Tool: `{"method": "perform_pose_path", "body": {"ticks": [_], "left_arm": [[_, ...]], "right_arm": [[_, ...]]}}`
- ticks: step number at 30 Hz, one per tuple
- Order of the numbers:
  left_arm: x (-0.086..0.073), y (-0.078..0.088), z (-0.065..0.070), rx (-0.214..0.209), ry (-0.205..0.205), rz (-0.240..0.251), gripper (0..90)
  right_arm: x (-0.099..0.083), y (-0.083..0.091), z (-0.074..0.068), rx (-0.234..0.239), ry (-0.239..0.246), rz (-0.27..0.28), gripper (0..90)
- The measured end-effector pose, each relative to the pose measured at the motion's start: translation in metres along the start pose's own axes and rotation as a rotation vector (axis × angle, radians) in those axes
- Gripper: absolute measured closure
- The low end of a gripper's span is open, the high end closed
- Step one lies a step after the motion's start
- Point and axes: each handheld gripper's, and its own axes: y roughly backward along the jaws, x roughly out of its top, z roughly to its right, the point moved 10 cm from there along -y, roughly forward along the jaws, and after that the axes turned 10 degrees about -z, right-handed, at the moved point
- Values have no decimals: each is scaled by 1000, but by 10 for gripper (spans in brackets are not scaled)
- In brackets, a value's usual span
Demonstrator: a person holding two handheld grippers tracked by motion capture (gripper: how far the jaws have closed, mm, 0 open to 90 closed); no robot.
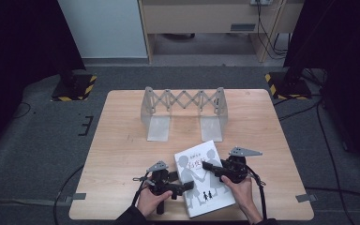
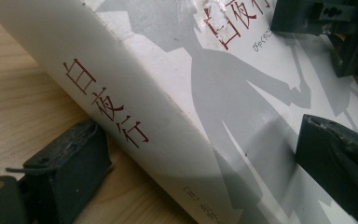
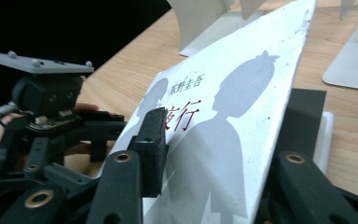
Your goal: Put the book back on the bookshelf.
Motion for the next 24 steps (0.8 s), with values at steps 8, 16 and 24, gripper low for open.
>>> {"method": "perform_pose_path", "body": {"ticks": [8, 16, 24], "left_arm": [[0, -1, 0, 21, -6, -2, 33], [-1, -2, 0, 50, -7, -4, 59], [-1, -2, 0, 72, -10, -4, 75]], "right_arm": [[-5, 0, 6, -89, 53, -27, 435], [-15, 0, 17, -158, 56, -84, 311], [-29, 1, 26, -181, 25, -122, 286]]}}
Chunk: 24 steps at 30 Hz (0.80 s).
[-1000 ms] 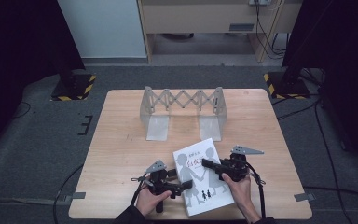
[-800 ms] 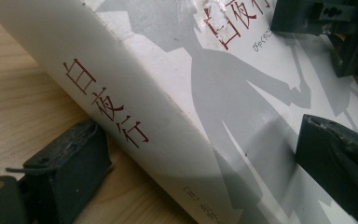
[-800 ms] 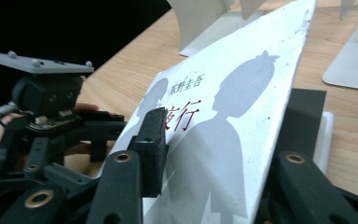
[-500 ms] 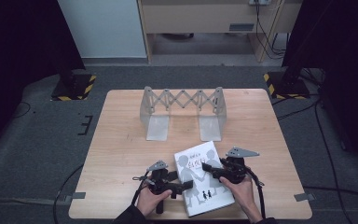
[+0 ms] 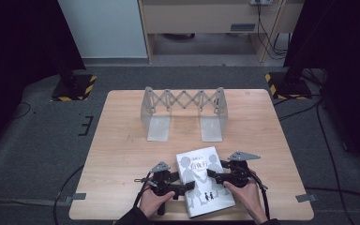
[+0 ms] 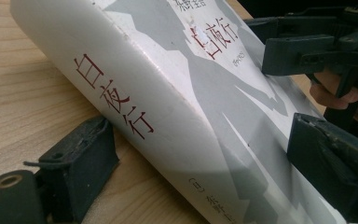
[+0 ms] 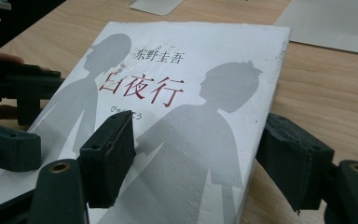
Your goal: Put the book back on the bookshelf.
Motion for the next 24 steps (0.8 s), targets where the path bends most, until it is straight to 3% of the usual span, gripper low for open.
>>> {"method": "perform_pose_path", "body": {"ticks": [9, 15, 24], "left_arm": [[0, -1, 1, 4, 2, 1, 69], [0, -5, 3, 26, -28, -17, 12], [2, -5, 2, 21, -6, -2, 26]], "right_arm": [[-2, -2, 1, 16, -31, 0, 291], [-3, -2, 1, 15, -40, 5, 294], [-1, 0, 2, 5, -37, -5, 272]]}}
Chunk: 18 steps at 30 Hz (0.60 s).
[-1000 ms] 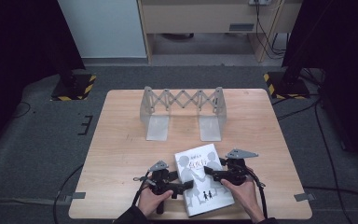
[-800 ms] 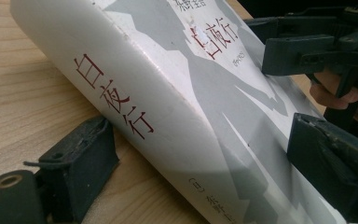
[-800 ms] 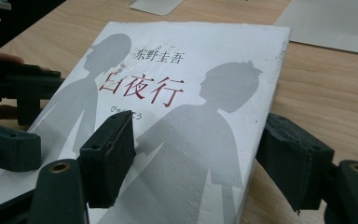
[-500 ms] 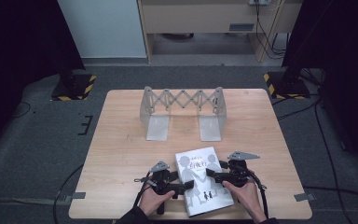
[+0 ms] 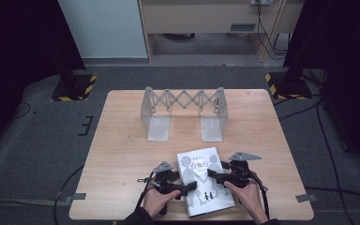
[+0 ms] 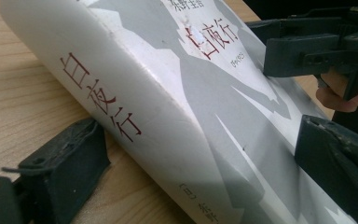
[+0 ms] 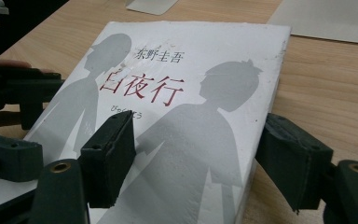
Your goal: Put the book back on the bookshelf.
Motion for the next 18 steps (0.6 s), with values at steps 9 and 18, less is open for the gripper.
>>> {"method": "perform_pose_path", "body": {"ticks": [9, 18], "left_arm": [[0, 0, 0, 4, -1, -1, 30], [2, 4, -5, -15, 55, 38, 119]], "right_arm": [[0, -8, 5, 40, -42, 6, 201], [1, -13, -2, 57, -64, 12, 226]]}}
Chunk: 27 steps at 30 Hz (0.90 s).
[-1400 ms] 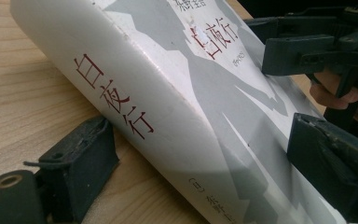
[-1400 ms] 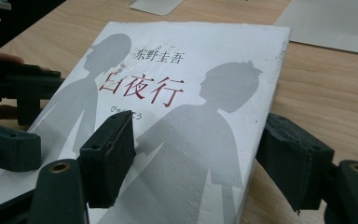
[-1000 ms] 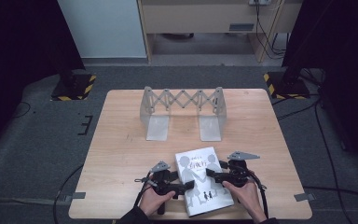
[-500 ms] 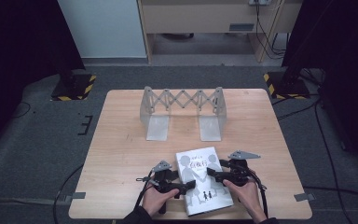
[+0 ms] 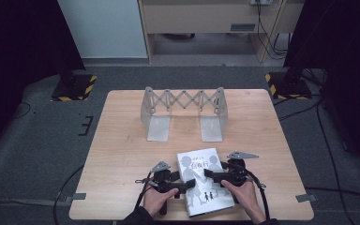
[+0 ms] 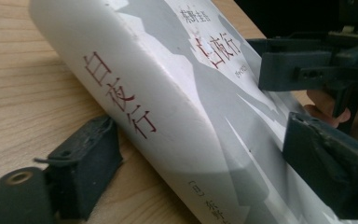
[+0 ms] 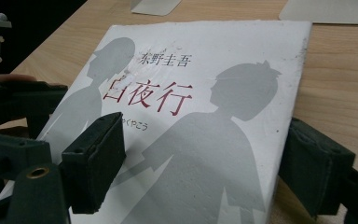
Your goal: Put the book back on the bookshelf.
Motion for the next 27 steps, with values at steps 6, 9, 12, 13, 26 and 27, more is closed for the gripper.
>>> {"method": "perform_pose_path", "body": {"ticks": [6, 9, 12, 13, 26, 27], "left_arm": [[0, 1, -1, -6, 5, -1, 128], [3, 4, 1, -8, 3, 16, 158], [9, 10, 3, -1, -17, 47, 187], [12, 12, 4, -1, -21, 65, 201], [32, 27, 14, -29, -75, 178, 302], [33, 26, 15, -31, -74, 183, 304]], "right_arm": [[3, 4, 1, -8, -18, 23, 300], [4, 6, 0, -16, -7, 32, 313], [10, 12, -1, -12, -18, 74, 357], [12, 15, -1, -12, -12, 90, 372], [35, 34, -12, 17, 31, 266, 463], [35, 35, -12, 19, 31, 272, 464]]}}
